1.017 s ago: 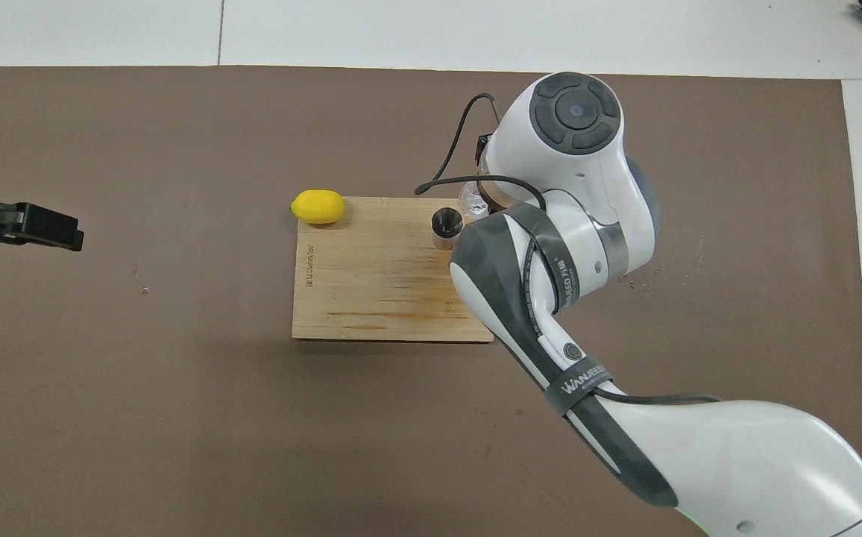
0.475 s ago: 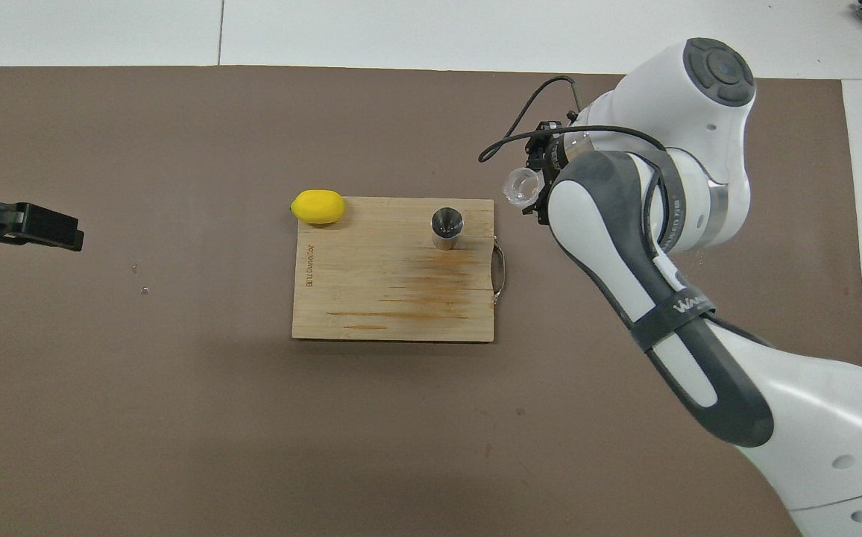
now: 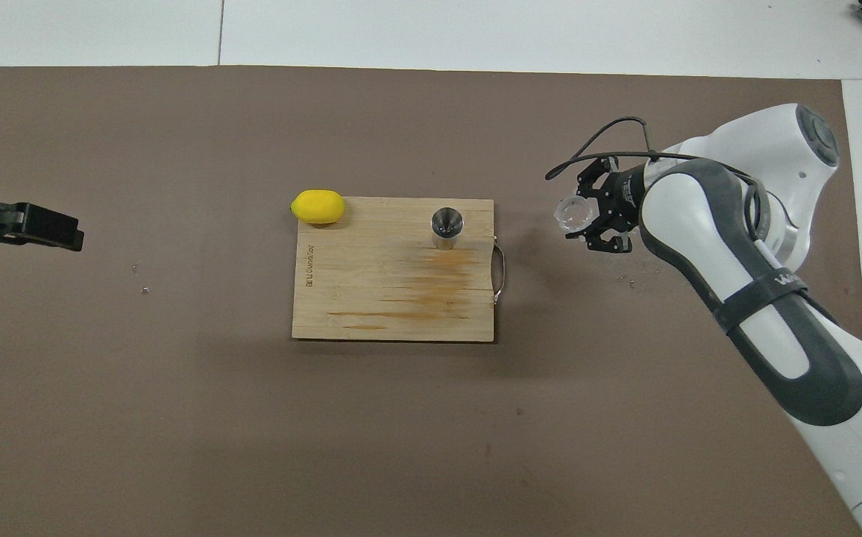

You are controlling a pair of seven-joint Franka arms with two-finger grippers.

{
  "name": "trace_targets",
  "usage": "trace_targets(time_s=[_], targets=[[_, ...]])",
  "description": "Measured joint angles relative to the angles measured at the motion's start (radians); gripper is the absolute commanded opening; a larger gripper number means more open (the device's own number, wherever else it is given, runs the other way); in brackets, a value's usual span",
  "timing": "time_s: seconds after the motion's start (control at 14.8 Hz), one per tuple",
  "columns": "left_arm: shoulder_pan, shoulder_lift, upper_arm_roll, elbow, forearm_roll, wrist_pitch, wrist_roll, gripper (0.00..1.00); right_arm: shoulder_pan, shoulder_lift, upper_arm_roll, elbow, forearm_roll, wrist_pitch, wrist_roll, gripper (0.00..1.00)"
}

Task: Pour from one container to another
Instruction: 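Turn the glass cup upright and move it back with the right gripper, then lower the glass cup onto the table and open the right gripper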

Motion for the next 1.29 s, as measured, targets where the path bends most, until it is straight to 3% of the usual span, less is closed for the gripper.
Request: trace_targets(time_s=[0.61, 1.29], targets=[[0.0, 0.0, 0.0, 0.0, 0.0, 0.0, 0.0, 1.0, -0.157, -0.032, -0.001, -0.22, 0.219, 0.002, -0.389, 0.32], [0.0, 0.0, 0.0, 0.0, 0.0, 0.0, 0.0, 1.0, -0.242, -0.022, 0.0, -0.277, 0.273, -0.002, -0.531, 0.34]])
